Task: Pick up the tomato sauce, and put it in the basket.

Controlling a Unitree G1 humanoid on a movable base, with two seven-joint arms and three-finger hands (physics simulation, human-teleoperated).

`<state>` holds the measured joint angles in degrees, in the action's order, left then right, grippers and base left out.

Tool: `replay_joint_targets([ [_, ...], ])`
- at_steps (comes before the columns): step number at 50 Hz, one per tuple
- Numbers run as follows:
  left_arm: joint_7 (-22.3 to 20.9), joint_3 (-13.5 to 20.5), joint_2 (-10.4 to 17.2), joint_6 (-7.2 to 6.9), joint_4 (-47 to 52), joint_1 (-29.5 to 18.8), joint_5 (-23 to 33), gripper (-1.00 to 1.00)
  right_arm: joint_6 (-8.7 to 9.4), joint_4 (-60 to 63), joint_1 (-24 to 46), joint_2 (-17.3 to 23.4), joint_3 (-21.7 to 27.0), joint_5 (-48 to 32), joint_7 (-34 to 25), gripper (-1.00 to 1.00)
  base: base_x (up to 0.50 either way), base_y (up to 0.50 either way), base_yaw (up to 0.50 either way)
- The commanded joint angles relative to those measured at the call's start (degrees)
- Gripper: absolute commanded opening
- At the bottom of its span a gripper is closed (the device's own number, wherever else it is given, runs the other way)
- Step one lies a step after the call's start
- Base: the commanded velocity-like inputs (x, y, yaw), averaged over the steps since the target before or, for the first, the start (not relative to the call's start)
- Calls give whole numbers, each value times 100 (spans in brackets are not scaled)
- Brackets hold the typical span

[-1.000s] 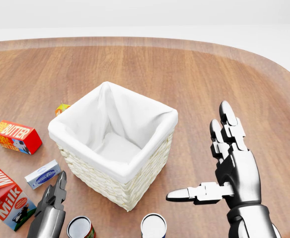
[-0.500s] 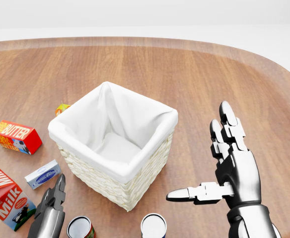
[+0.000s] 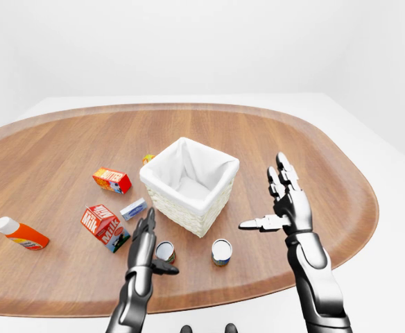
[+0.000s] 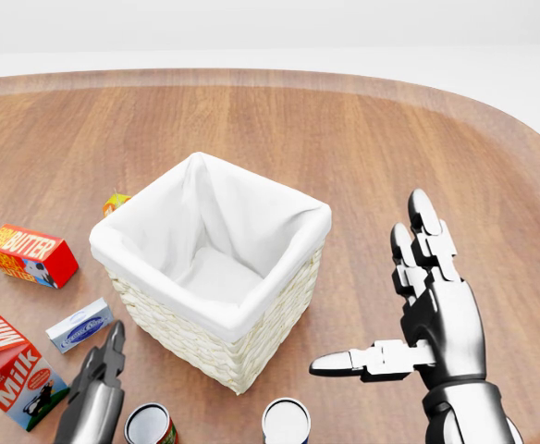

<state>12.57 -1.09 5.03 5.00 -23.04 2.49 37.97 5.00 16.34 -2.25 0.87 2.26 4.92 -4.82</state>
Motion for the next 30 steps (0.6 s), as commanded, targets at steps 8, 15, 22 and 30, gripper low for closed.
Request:
replay_joint_targets([
  [8, 25, -36, -12, 0, -75, -94, 3, 100, 0, 25, -15, -2, -1, 5, -2, 100, 0, 0, 0],
  [15, 134, -45, 8, 0, -319, -157, 6, 100, 0, -19, -12, -2, 0, 2, -7, 100, 0, 0, 0],
  [22, 163, -48, 15, 0, -403, -181, 12, 100, 0, -33, -7, -3, -2, 1, -6, 100, 0, 0, 0],
  [30, 118, -48, 11, 0, -365, -195, 16, 100, 0, -10, -5, -1, -1, 4, -2, 100, 0, 0, 0],
])
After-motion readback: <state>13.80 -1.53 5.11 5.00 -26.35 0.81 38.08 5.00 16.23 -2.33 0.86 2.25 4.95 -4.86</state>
